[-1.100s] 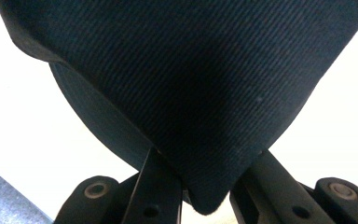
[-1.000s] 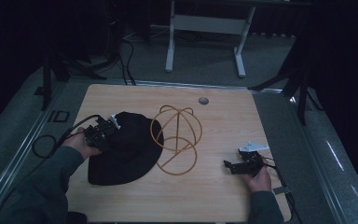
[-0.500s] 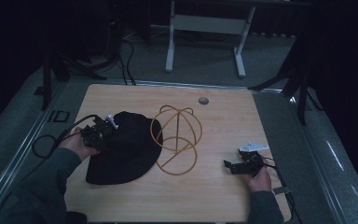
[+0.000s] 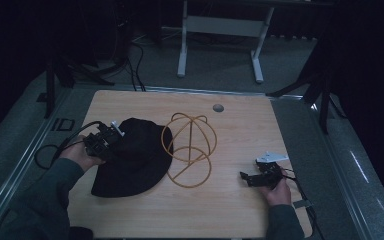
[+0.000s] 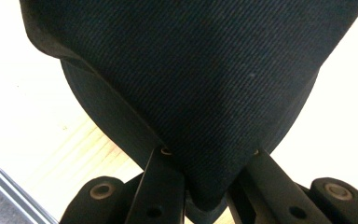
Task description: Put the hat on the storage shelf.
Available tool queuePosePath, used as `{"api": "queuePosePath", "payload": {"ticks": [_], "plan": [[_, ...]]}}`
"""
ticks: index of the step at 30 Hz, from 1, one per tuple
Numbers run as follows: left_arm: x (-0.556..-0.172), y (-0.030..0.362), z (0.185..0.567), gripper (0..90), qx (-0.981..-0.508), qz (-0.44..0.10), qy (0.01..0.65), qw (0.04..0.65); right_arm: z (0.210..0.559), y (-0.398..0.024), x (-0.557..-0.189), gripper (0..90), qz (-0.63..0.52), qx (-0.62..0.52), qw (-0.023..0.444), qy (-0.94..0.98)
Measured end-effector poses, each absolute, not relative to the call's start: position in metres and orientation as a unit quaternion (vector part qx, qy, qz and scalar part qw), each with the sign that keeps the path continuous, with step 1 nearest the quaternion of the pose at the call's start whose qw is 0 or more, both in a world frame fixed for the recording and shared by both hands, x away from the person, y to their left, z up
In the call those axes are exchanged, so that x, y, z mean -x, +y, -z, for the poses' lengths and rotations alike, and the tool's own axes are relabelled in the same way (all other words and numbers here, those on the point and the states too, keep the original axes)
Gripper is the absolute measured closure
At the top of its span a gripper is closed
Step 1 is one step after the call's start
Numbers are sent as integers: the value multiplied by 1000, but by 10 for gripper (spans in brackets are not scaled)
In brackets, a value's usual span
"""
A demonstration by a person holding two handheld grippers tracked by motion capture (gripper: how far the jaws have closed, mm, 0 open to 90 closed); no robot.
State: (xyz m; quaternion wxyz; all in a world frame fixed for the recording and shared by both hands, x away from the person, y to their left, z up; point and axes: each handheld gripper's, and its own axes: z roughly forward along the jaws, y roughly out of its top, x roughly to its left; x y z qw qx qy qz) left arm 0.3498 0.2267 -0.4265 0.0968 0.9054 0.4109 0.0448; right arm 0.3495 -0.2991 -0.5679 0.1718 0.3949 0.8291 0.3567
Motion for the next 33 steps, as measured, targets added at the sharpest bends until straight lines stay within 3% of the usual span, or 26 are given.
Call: {"api": "queuePosePath", "payload": {"ticks": [33], "plan": [[-343, 251, 394, 873, -892, -59, 424, 149, 568, -299, -350, 116, -357, -394, 173, 829]]}}
